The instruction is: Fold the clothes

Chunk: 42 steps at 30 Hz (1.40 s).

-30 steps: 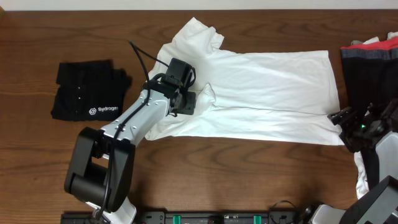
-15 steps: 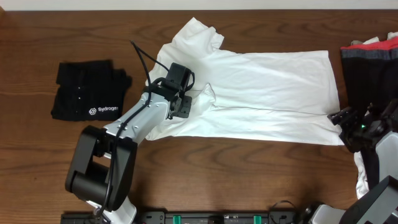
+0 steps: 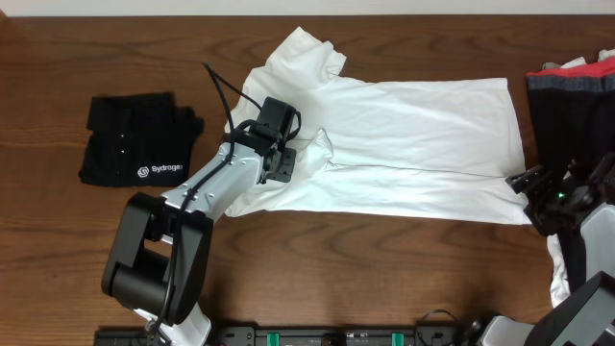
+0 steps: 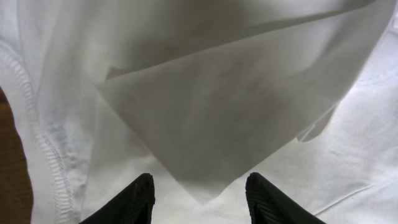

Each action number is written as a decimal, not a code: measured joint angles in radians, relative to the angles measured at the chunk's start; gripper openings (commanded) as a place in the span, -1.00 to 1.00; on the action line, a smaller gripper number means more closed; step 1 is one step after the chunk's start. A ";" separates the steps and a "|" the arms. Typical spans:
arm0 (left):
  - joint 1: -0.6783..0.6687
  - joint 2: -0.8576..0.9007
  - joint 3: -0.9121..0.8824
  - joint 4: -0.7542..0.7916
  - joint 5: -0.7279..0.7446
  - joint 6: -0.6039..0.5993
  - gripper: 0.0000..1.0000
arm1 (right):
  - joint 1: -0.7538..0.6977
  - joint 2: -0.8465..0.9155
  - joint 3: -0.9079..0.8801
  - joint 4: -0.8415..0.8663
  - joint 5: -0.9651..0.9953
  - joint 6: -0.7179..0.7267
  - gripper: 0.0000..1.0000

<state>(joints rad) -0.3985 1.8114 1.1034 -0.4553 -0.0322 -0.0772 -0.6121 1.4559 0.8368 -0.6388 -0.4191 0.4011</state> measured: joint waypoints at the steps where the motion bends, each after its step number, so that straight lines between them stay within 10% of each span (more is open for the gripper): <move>1: -0.002 0.001 0.000 0.001 0.000 0.004 -0.02 | 0.000 0.000 0.000 0.000 0.000 0.000 0.52; 20: -0.011 0.058 0.000 0.022 -0.029 0.055 -0.88 | 0.000 0.000 0.000 0.000 0.000 0.000 0.53; 42: -0.011 0.031 0.007 0.348 -0.097 0.162 -0.88 | 0.000 0.000 0.000 0.015 0.000 0.000 0.53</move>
<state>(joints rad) -0.4095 1.8420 1.1103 -0.1078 -0.1295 0.0849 -0.6121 1.4559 0.8368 -0.6235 -0.4187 0.4011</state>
